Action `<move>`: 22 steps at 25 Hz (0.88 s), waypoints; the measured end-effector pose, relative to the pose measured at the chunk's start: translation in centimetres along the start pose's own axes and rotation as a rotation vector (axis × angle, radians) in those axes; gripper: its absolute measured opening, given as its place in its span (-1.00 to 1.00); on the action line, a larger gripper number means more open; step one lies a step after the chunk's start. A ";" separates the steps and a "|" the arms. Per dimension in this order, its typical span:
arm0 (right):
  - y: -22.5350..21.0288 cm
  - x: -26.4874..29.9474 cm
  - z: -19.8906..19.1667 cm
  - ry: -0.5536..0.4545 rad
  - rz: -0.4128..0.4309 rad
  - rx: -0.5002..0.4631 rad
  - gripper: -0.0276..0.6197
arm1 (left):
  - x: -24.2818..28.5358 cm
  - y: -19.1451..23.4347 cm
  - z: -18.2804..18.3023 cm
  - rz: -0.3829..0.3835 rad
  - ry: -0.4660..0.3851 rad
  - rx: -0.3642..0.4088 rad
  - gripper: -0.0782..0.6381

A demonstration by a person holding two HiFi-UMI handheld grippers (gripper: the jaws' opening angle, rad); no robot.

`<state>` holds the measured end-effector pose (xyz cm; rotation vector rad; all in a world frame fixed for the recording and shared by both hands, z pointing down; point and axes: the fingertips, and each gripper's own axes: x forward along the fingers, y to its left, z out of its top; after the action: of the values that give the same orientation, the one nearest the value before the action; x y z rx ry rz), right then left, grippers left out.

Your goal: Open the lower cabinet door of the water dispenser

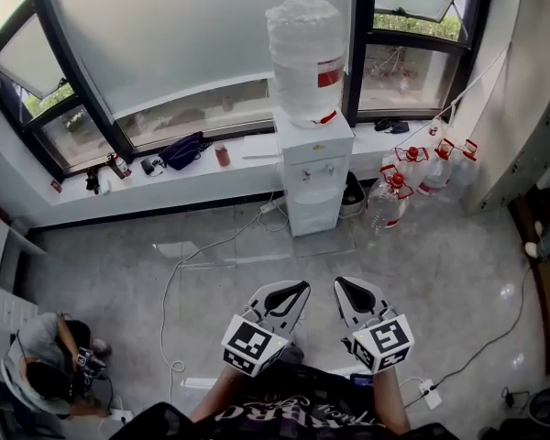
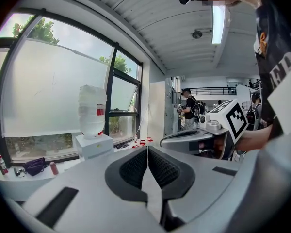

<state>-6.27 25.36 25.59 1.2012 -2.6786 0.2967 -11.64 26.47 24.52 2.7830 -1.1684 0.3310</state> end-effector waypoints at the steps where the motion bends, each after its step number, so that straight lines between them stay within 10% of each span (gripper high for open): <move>1: -0.2 1.1 0.4 -0.003 -0.008 0.002 -0.87 | 0.2 1.1 0.2 -0.010 -0.002 0.010 -0.73; 22: -6.2 14.7 0.8 0.073 -0.113 0.042 -0.87 | 6.4 15.3 -1.8 -0.091 0.023 -0.062 -0.73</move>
<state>-11.29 10.59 29.19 1.3213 -2.5432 0.3737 -18.52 11.67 28.00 2.7606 -1.0251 0.3119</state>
